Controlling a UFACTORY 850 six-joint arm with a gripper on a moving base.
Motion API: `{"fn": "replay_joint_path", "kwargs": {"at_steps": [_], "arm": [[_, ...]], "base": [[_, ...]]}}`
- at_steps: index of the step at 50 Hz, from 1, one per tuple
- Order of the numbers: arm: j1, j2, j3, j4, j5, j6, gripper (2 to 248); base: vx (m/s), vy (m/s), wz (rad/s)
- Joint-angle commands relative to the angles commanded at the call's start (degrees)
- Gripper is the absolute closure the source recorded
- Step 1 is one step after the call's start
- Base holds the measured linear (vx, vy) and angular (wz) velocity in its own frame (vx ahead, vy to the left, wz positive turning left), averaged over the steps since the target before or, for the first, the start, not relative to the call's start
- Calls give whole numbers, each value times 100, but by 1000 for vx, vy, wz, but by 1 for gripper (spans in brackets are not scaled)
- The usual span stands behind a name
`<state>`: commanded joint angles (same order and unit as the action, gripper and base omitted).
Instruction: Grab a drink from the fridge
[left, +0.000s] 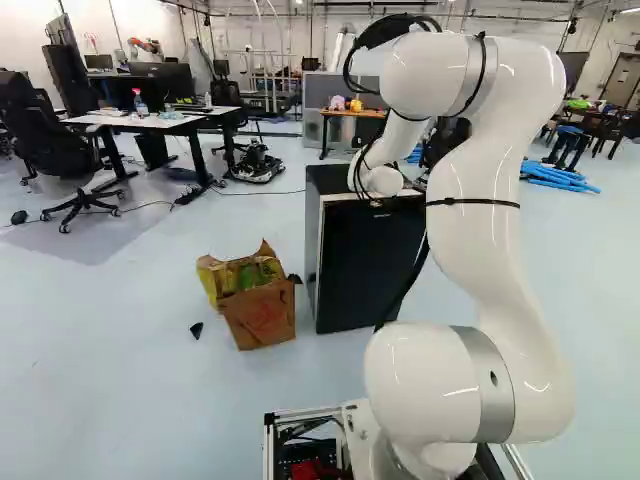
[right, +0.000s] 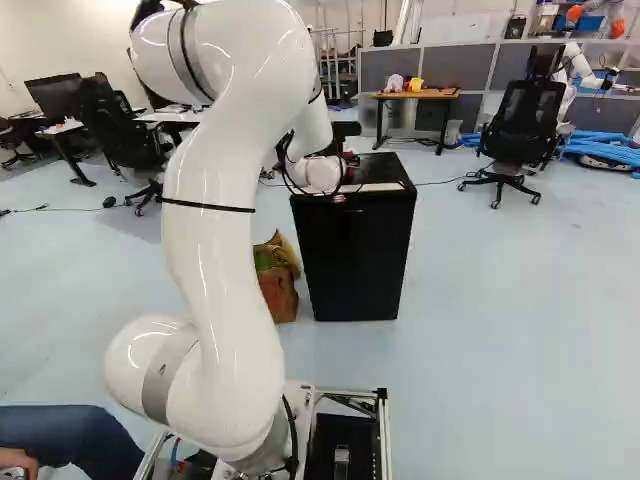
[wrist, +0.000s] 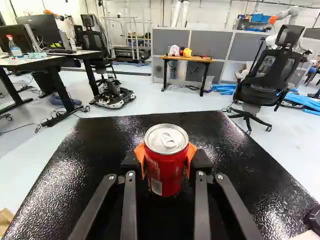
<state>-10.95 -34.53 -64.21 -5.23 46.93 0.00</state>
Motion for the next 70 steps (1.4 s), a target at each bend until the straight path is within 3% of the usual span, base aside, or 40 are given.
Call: {"fn": "replay_joint_path", "kwargs": {"at_steps": [70], "arm": [[19,504,111,9,5,0,151]], "base": [[0,0,0]]}}
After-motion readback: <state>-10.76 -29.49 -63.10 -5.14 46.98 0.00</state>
